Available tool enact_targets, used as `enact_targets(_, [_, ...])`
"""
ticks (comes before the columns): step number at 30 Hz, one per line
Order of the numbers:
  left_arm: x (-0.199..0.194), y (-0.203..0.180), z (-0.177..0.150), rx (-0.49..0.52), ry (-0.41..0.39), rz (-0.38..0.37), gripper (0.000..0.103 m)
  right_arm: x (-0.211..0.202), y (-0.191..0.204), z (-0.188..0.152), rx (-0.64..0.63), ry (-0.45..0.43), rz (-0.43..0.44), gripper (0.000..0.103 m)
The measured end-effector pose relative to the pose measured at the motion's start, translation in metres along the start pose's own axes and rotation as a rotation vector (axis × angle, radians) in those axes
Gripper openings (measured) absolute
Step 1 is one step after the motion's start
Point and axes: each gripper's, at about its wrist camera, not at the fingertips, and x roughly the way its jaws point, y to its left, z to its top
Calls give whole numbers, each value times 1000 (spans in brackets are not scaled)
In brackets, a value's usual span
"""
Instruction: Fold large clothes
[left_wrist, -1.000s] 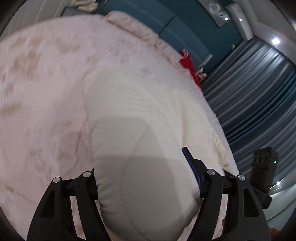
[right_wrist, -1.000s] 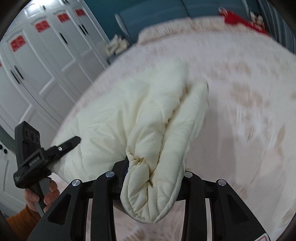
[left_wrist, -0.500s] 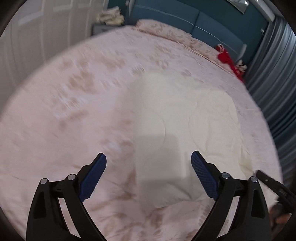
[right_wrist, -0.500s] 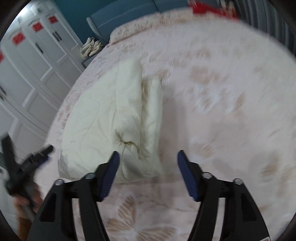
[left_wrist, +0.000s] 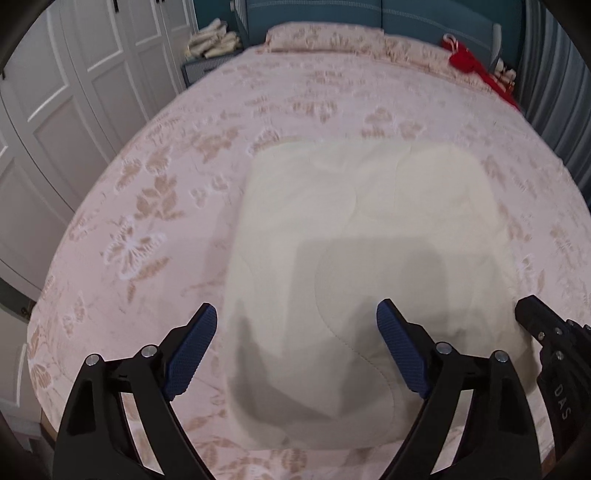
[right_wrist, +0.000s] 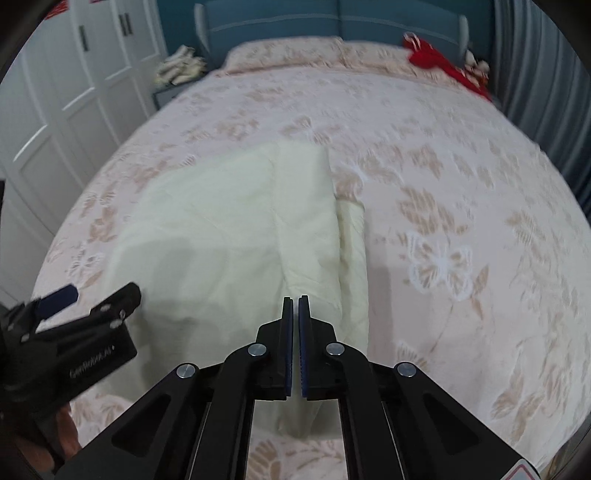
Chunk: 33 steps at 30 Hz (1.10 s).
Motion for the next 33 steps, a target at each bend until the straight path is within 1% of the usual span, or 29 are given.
enact_targets(6, [21,-2,-7,-7,24,-3,87,36,-6,-6,-16,71,-3,2])
enact_targets(12, [30,-11,-11,33,13,23,91,60,-5,-14,-19,106,-9,2])
enact_targets(22, [43,-21,-19,47,-18,67,94,77,-4,-23,-19,96,-17,2])
enact_targets(33, [51,-24,-22,33,-32,84,95,83,-5,-25,-3,81,1,2])
